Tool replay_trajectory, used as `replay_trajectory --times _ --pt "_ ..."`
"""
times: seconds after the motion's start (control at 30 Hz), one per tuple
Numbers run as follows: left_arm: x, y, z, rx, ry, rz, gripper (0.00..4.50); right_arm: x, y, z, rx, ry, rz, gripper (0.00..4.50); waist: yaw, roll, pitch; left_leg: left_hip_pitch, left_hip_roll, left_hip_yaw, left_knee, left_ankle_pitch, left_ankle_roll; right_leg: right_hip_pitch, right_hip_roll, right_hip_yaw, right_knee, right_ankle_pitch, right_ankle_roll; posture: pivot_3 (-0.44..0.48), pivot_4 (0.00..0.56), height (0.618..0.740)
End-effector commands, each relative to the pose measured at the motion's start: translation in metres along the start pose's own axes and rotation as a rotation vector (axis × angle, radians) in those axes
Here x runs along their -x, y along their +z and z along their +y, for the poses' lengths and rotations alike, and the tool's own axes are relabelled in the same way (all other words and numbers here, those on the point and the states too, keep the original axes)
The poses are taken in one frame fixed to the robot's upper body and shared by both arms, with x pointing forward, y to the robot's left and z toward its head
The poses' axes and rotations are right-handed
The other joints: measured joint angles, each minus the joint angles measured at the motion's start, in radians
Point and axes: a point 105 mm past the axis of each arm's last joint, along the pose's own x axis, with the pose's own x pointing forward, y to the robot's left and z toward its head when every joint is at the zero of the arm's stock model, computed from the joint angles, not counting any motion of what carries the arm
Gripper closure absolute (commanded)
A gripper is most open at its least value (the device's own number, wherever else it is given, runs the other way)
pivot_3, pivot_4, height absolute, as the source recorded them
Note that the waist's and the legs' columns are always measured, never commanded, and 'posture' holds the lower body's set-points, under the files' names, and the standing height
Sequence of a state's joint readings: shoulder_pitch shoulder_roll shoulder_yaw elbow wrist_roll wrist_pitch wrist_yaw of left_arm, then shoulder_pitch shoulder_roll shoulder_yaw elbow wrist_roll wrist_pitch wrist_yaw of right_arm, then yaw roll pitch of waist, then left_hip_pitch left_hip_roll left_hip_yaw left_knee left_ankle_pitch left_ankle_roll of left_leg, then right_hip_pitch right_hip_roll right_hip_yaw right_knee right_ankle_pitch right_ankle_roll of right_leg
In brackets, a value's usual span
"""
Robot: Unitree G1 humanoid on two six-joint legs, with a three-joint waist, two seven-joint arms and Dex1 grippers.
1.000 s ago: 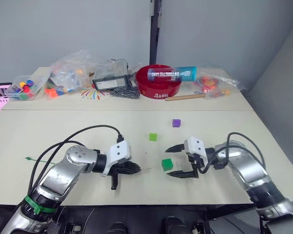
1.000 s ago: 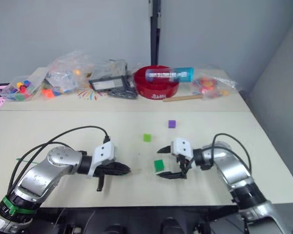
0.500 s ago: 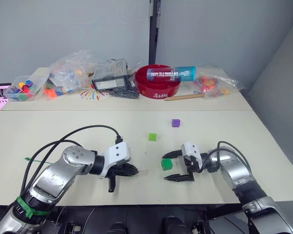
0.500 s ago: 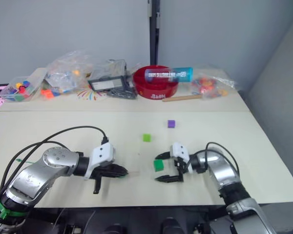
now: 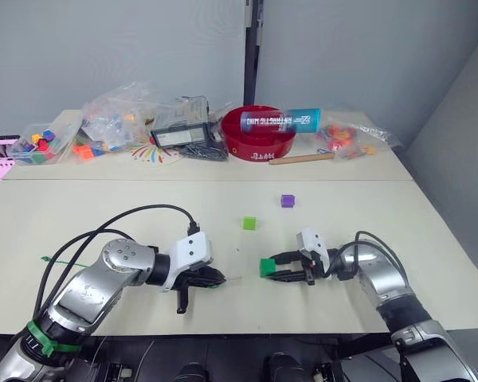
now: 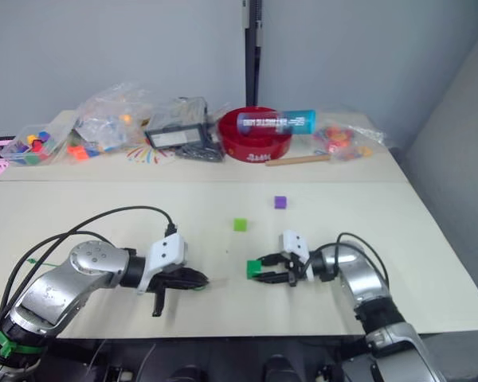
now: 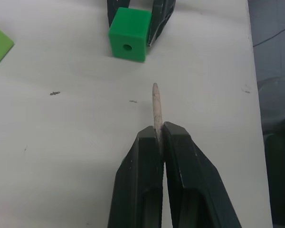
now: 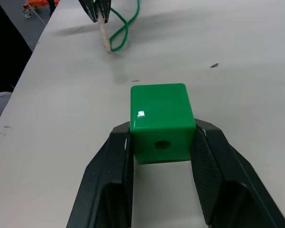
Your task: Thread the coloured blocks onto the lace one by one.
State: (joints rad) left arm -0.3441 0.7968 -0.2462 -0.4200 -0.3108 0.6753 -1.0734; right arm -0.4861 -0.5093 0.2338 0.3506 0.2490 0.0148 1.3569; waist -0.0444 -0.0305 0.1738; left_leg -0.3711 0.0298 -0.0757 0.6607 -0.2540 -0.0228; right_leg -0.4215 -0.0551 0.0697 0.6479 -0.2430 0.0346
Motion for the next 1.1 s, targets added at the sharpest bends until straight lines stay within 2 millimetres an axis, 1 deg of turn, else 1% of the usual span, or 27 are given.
replay_trajectory --times 0.03,0.13,0.23,0.4,0.63,1.0,1.1 --pt "-0.005 0.004 0.004 -0.071 0.012 0.004 4.5 -0.015 0.008 0.012 0.026 -0.011 -0.009 3.35 0.0 0.0 0.0 0.0 0.0 0.0 0.0 0.0 0.0 0.0 0.0 0.0 0.0 0.0 0.0 0.0 0.15 0.731" --pt "-0.008 0.004 0.005 -0.088 0.016 0.009 4.5 -0.025 0.01 0.02 0.011 -0.034 -0.02 3.35 -0.003 0.0 0.0 0.0 0.0 0.0 0.0 0.0 0.0 0.0 0.0 0.0 0.0 0.0 0.0 0.0 0.15 0.731" --pt "-0.011 0.007 0.005 -0.108 0.019 0.013 4.5 -0.026 0.005 0.025 0.017 -0.04 0.003 3.35 -0.003 0.0 0.0 0.0 0.0 0.0 0.0 0.0 0.0 0.0 0.0 0.0 0.001 0.0 0.0 0.0 0.15 0.731" --pt "-0.014 0.009 0.005 -0.121 0.021 0.016 4.5 -0.028 0.006 0.031 0.017 -0.025 0.007 3.35 -0.003 0.0 0.0 0.001 0.0 0.0 0.0 0.0 0.0 0.0 0.0 0.0 0.001 0.0 0.0 0.0 0.15 0.731" --pt "-0.018 0.008 0.009 -0.124 0.032 0.019 4.5 -0.028 0.009 0.029 0.015 -0.026 -0.004 3.35 -0.002 0.0 0.0 0.001 0.0 0.0 0.0 0.0 0.0 0.0 0.0 0.0 0.001 0.0 0.0 0.0 0.15 0.731" --pt "-0.026 0.013 0.007 -0.125 0.025 0.0 4.5 -0.029 0.011 0.031 0.019 -0.018 -0.003 3.35 0.0 0.0 0.0 0.001 0.0 0.0 0.0 0.0 0.0 0.0 0.0 0.0 0.001 0.0 0.0 0.0 0.15 0.731" --pt "-0.031 0.015 0.008 -0.13 0.018 -0.01 4.5 -0.032 0.014 0.032 0.027 -0.01 -0.004 3.35 0.001 0.0 0.0 0.001 0.0 0.0 0.0 0.0 0.0 0.001 0.0 0.0 0.001 0.0 0.0 0.0 0.15 0.731"
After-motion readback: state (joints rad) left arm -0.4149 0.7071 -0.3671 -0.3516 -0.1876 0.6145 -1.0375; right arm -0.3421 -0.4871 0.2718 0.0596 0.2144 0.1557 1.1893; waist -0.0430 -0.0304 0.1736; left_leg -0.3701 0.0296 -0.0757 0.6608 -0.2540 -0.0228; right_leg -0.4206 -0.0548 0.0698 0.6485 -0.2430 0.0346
